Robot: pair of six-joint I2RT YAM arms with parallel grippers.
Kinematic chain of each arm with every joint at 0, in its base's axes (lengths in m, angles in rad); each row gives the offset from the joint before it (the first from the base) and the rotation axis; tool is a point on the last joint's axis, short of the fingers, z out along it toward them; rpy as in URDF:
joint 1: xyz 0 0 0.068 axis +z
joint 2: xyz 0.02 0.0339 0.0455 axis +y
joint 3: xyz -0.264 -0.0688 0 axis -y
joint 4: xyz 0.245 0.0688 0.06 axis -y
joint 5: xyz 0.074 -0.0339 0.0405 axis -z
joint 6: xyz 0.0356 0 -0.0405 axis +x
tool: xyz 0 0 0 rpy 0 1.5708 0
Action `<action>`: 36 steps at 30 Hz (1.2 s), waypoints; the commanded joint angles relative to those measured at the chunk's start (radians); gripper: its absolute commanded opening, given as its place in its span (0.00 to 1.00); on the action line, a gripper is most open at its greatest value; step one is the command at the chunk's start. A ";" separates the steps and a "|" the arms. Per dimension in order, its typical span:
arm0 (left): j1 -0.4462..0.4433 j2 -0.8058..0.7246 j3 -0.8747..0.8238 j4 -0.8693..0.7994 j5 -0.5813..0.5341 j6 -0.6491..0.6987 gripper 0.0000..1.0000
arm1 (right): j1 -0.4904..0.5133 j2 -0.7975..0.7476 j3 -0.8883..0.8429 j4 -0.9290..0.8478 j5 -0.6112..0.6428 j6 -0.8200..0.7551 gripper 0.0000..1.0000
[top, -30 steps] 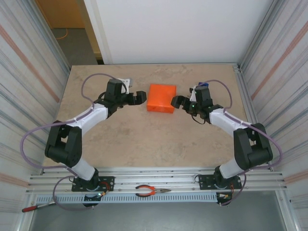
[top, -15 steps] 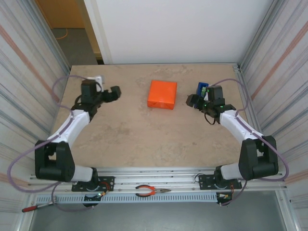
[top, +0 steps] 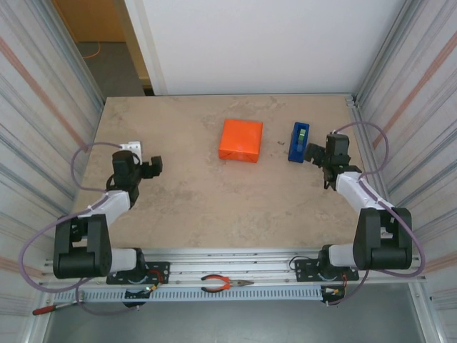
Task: Wrap the gift box in paper
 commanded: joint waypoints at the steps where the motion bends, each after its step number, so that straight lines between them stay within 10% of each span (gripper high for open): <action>1: -0.048 0.033 -0.032 0.158 -0.030 0.081 0.99 | 0.005 0.008 -0.080 0.149 0.075 -0.084 0.98; 11: -0.066 0.189 -0.142 0.515 0.058 0.131 0.99 | 0.014 0.038 -0.309 0.655 0.033 -0.187 0.98; 16: -0.019 0.192 -0.098 0.429 0.115 0.083 0.99 | -0.011 0.201 -0.374 0.942 -0.004 -0.193 0.98; 36: -0.041 0.188 -0.098 0.421 0.052 0.089 0.99 | -0.017 0.197 -0.329 0.843 -0.009 -0.182 0.98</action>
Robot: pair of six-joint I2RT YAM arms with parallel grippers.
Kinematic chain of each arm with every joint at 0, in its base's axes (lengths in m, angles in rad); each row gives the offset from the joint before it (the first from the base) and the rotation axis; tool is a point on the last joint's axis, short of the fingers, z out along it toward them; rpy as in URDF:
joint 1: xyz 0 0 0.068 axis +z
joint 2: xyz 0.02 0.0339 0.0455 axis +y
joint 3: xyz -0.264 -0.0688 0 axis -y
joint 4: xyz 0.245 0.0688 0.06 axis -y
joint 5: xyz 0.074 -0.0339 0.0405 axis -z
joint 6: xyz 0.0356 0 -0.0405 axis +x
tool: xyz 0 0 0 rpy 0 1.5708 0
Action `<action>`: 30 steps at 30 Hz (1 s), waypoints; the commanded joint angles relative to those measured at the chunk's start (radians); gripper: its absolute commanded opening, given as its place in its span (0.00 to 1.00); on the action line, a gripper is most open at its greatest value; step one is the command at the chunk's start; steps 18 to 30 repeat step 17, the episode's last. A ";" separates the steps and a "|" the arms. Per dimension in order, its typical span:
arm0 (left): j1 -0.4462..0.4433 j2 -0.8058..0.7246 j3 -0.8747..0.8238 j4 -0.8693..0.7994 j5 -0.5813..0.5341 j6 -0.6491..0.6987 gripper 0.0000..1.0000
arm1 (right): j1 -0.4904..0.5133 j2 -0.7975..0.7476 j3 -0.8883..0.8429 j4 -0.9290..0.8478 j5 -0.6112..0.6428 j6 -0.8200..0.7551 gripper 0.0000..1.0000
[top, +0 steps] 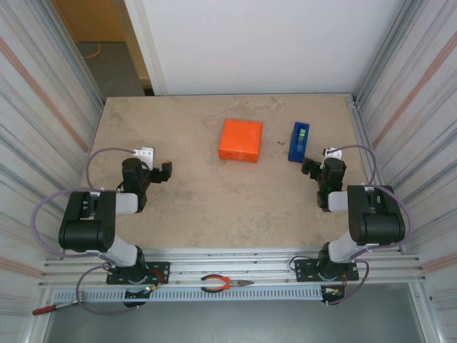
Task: Wrap the gift box in paper
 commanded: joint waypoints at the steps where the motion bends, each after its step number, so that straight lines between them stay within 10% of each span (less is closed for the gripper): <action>1: -0.002 -0.006 0.006 0.025 -0.023 0.004 0.99 | 0.004 -0.009 0.011 0.027 0.010 -0.022 0.98; 30: -0.003 -0.010 0.003 0.028 -0.022 0.004 0.99 | 0.001 -0.009 0.012 0.021 -0.002 -0.021 0.98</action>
